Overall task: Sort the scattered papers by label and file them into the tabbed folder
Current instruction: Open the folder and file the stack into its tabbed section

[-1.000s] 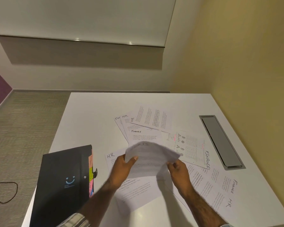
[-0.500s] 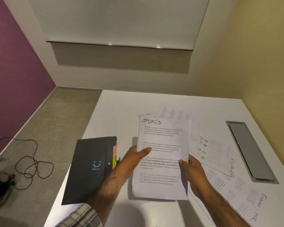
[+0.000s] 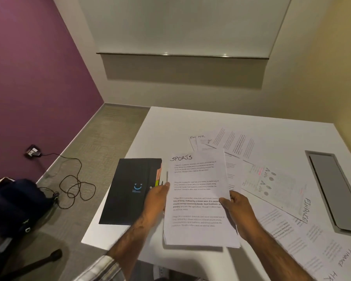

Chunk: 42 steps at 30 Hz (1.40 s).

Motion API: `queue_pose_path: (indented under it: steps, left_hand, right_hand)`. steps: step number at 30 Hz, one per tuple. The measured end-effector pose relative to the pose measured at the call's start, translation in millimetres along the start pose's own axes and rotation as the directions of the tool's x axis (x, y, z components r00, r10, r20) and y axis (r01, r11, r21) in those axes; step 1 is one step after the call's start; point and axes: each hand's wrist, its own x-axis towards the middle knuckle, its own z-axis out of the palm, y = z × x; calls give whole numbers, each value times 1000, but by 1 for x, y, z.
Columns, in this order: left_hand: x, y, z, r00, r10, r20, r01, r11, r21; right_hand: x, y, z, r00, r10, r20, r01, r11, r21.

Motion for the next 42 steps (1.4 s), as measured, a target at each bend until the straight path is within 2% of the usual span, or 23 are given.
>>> queue_pose_path:
  steps: [2, 5, 7, 9, 19, 28, 33, 38, 40, 42]
  left_hand:
    - [17, -15, -17, 989, 56, -138, -24, 974, 227]
    - [53, -45, -47, 983, 72, -169, 22, 868, 497]
    - [79, -68, -62, 977, 56, -206, 103, 721, 685]
    - [96, -82, -69, 971, 57, -231, 154, 591, 792]
    - [144, -105, -75, 985, -112, -129, 166, 463, 870]
    - [154, -98, -72, 979, -167, -116, 183, 477, 860]
    - [152, -91, -63, 992, -73, -105, 128, 509, 851]
    - [138, -84, -69, 1000, 0, 19, -18, 366, 930]
    - [135, -84, -75, 998, 43, 49, -62, 397, 916]
    - [136, -87, -85, 994, 108, 9, -64, 520, 852]
  right_hand:
    - [6, 4, 0, 1000, 15, -14, -15, 999, -32]
    - [13, 8, 5, 997, 42, -62, -45, 997, -57]
    - [19, 11, 11, 993, 57, -102, -63, 996, -63]
    - [23, 14, 19, 987, 85, -137, -93, 994, -54]
    - [42, 14, 70, 968, 157, -196, -165, 986, -25]
    - [50, 12, 86, 958, 191, -215, -193, 981, 11]
    - [54, 10, 92, 956, 183, -231, -181, 983, 29]
    - [63, 9, 103, 949, 158, -274, -151, 987, 45]
    - [66, 7, 110, 952, 136, -275, -131, 991, 34]
    - [69, 6, 120, 959, 120, -258, -118, 993, 23]
